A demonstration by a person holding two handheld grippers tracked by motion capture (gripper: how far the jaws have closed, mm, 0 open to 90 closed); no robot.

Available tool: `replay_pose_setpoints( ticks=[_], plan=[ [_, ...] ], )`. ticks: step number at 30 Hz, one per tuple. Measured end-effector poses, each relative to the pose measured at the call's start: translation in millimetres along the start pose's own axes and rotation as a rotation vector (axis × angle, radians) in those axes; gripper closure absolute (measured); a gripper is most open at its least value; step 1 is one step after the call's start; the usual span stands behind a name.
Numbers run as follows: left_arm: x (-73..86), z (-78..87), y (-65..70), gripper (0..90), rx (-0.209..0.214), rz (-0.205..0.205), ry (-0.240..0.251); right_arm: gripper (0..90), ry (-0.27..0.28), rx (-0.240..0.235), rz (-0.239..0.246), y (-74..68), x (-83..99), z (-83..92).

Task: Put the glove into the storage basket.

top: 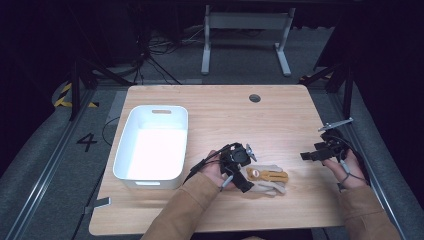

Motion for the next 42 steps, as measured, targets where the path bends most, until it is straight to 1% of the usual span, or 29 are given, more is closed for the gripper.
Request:
replay_pose_setpoints(
  ticks=[2, 3, 8, 10, 13, 14, 15, 16, 18, 19, 20, 23, 24, 25, 27, 29, 30, 32, 34, 36, 38, 40, 42],
  plan=[
    [0.8, -0.7, 0.8, 0.0, -0.001, 0.016, 0.014, 15.5, -0.001, -0.001, 0.000, -0.1, 0.1, -0.1],
    [1.7, -1.7, 1.3, 0.0, 0.003, 0.017, 0.018, 15.5, -0.001, -0.002, 0.001, -0.2, 0.1, -0.1],
    [6.8, -9.3, 3.5, 0.0, 0.012, 0.021, 0.007, 15.4, -0.005, -0.008, 0.000, -0.9, 0.3, -0.6],
    [7.7, -12.2, 4.0, 0.0, 0.011, 0.019, 0.008, 15.4, -0.006, -0.010, 0.000, -1.0, 0.4, -0.8],
    [8.5, -15.0, 4.4, 0.0, 0.015, 0.011, -0.003, 15.4, -0.009, -0.011, 0.001, -1.0, 0.7, -1.1],
    [9.1, -15.9, 4.6, 0.0, 0.006, 0.007, -0.007, 15.4, -0.014, -0.013, 0.001, -0.7, 1.1, -1.6],
    [9.1, -15.9, 4.6, 0.0, 0.006, 0.007, -0.007, 15.4, -0.014, -0.013, 0.001, -0.7, 1.1, -1.6],
    [9.1, -16.4, 4.5, 0.0, -0.002, -0.004, -0.003, 15.4, -0.014, -0.015, -0.001, -0.7, 1.3, -2.0],
    [9.7, -17.6, 5.0, 0.0, -0.003, -0.011, 0.008, 15.4, -0.015, -0.014, -0.001, -1.0, 1.6, -2.6],
    [10.8, -18.3, 5.7, 0.0, -0.003, -0.004, 0.013, 15.4, -0.015, -0.015, 0.001, -1.1, 1.6, -2.8],
    [12.0, -19.9, 5.2, 0.0, -0.001, -0.006, 0.023, 15.4, -0.015, -0.016, 0.000, -1.1, 1.6, -2.8],
    [18.1, -24.9, 3.1, 0.0, 0.007, 0.015, 0.046, 15.4, -0.018, -0.020, 0.000, -1.7, 1.7, -2.8],
    [21.1, -27.3, 2.1, 0.0, 0.011, 0.016, 0.066, 15.3, -0.018, -0.024, 0.001, -2.4, 1.7, -3.0],
    [21.1, -27.3, 2.1, 0.0, 0.011, 0.016, 0.066, 15.3, -0.018, -0.024, 0.001, -2.4, 1.7, -3.0],
    [22.8, -29.1, 1.3, 0.0, 0.011, 0.027, 0.081, 15.4, -0.021, -0.029, 0.004, -2.5, 2.1, -3.5],
    [23.5, -31.6, 0.1, 0.0, 0.007, 0.022, 0.097, 15.4, -0.029, -0.037, 0.003, -3.3, 2.8, -4.8],
    [24.4, -33.0, 0.2, 0.0, 0.008, 0.027, 0.091, 15.4, -0.034, -0.035, 0.006, -3.5, 3.2, -5.5],
    [25.1, -35.2, 0.4, 0.0, 0.009, 0.023, 0.095, 15.4, -0.039, -0.036, 0.003, -3.6, 3.6, -6.3],
    [26.9, -38.8, 0.4, 0.0, -0.009, 0.022, 0.080, 15.4, -0.036, -0.033, 0.005, -2.7, 3.3, -5.2],
    [27.4, -40.4, 0.5, 0.0, -0.015, 0.017, 0.078, 15.4, -0.031, -0.034, 0.002, -2.6, 3.1, -5.0],
    [28.7, -43.8, 1.0, 0.3, -0.030, 0.014, 0.064, 15.4, -0.032, -0.034, 0.000, -2.6, 2.9, -4.3],
    [29.9, -46.2, 1.4, 0.6, -0.028, 0.014, 0.045, 15.4, -0.032, -0.034, 0.000, -2.6, 2.9, -4.3],
    [29.7, -46.5, 1.9, 0.5, -0.039, 0.008, 0.040, 15.5, -0.032, -0.034, -0.001, -3.4, 2.8, -4.2]
  ],
)
Point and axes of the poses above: each handheld gripper's, and its own axes: z roughly backward along the jaws, x roughly out of its underside, y roughly to its right, the point moved 5 cm from there along -z, roughly forward along the jaws, and after that the axes turned 12 degrees about y, right-handed, at the moved point
